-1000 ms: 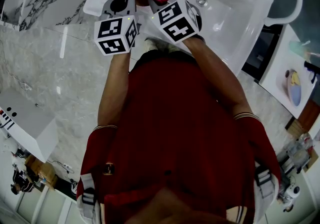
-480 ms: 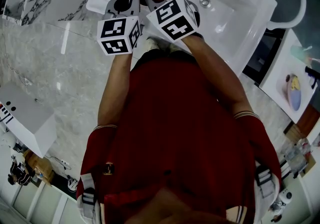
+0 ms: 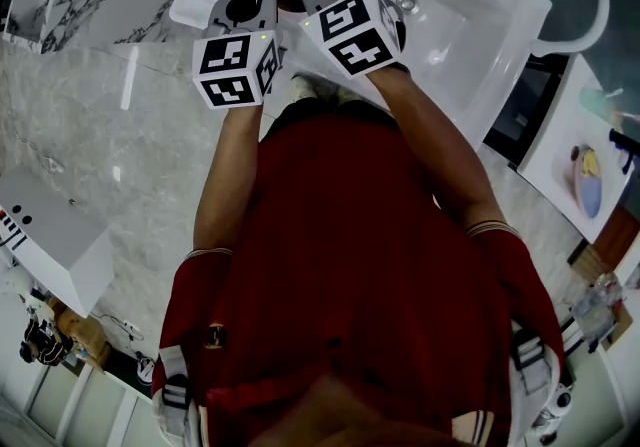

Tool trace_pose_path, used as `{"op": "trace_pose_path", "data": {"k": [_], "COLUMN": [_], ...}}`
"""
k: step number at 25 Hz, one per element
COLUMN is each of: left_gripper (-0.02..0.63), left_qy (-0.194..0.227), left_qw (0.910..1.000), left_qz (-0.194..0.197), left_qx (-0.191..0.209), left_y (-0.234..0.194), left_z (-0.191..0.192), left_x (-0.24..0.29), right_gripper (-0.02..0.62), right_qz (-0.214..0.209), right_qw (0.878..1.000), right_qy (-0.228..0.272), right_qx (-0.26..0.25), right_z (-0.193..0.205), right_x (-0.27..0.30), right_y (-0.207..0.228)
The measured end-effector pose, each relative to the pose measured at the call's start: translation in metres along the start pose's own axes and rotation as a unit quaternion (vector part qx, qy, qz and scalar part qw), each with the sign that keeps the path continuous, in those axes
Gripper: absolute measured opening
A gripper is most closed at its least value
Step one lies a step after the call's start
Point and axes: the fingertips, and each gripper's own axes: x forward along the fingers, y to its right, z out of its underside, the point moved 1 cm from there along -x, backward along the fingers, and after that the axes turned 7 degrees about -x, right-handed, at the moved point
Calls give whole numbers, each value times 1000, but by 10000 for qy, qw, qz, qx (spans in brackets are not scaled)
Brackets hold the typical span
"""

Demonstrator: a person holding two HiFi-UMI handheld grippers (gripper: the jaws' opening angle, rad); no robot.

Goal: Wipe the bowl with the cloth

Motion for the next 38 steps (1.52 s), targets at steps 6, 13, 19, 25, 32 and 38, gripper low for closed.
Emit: {"op": "trace_pose_path", "data": {"k": [6,13,19,25,32,38], "left_gripper": [12,12,12,12,12,12], "left_qy": [6,4,-9,-1,0,-21], "left_qw": [10000,10000,10000,9999,9999,9999], "left_qz": [2,-26,-64,-104,-57,-10], "left_qx": [-11,-27,-43,-71,-103,-138], "left_y": [-2,-3,-7,-11,-9,-11], "left_z": [0,1,4,5,3,4], "left_x": [-1,-4,-7,-10,-12,-11], "right_gripper": [29,29,29,29,29,29], "right_qz": [82,59,-145,-345,-356,-244], "right_qw": [9999,9996,9993,9990,9992,9996], "right_qy": [-121,-275,-342,-278,-130,-106], "right_qx": [-15,7,-15,-54,-128,-106], "right_z": [9,19,23,17,2,-1], "right_x": [-2,-4,-2,3,6,8], "right_y": [3,0,-14,-27,-26,-18]}}
